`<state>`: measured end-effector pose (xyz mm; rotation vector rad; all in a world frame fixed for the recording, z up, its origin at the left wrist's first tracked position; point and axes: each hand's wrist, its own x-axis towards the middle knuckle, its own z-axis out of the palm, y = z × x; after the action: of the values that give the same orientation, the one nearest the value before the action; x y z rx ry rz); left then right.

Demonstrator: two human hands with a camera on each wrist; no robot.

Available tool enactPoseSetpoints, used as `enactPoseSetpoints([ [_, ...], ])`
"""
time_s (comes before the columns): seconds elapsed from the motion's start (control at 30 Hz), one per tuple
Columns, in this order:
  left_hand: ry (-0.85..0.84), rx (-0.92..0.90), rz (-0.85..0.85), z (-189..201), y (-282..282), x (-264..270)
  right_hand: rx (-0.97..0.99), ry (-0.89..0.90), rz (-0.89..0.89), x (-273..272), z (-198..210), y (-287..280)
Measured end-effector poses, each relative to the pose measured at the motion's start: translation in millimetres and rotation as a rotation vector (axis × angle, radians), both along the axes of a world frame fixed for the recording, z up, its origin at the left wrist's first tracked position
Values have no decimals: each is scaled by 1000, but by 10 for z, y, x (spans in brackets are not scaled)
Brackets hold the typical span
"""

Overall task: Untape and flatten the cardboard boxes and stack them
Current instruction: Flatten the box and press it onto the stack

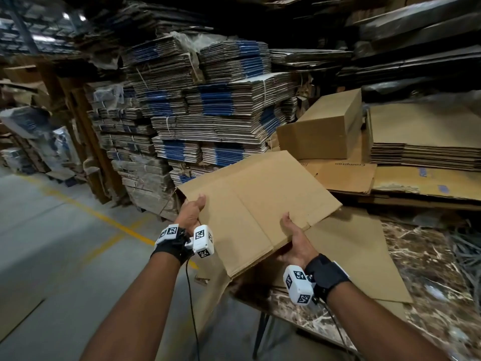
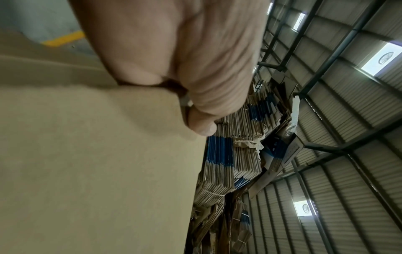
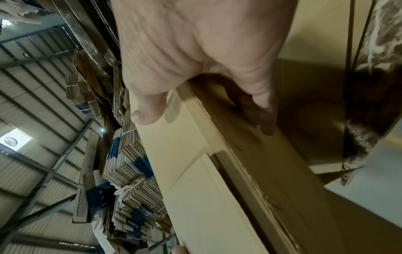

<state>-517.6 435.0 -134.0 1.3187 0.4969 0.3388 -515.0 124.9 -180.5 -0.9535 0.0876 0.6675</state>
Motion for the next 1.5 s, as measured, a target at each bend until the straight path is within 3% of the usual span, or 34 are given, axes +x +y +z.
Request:
enactPoseSetpoints([
  [0.1, 13, 3, -65, 49, -24, -60, 93, -35, -33, 107, -137, 128],
  [0.2, 142, 55, -138, -151, -72, -61, 79, -49, -108, 209, -353, 186],
  [0.4, 300, 393, -82, -755, 55, 96, -51, 26, -217, 224, -622, 283],
  [0.5, 486, 664, -135, -802, -130, -71, -175, 39, -205, 194, -730, 266],
  [0.6, 542, 827, -202, -881, -333, -243, -224, -1, -200, 218, -715, 188],
  [0.7, 475, 1061, -254, -1042, -575, -471, -301, -14, -166, 230, -735, 87],
  [0.93, 124, 1257, -383, -1234, -1551, -918, -316, 52, -28, 249, -999, -434],
  [1.03, 68, 1437, -322, -1227, -1916, -1000, -249, 56, 12, 246, -1144, -621],
  [1.13, 14, 1739, -305, -1158, -2225, -1065, -185, 34, 36, 268, -1223, -771],
  [1.2, 70, 1907, -292, -1155, -2381, -1102, -217, 6, 61, 348, -1335, -828],
  [1.4, 323, 2010, -96, -1120, -2578, -1334, -213, 45, 103, 421, -1424, -960],
  [1.5, 482, 2046, 30, -1179, -2555, -1507, -209, 58, 99, 545, -1658, -924],
])
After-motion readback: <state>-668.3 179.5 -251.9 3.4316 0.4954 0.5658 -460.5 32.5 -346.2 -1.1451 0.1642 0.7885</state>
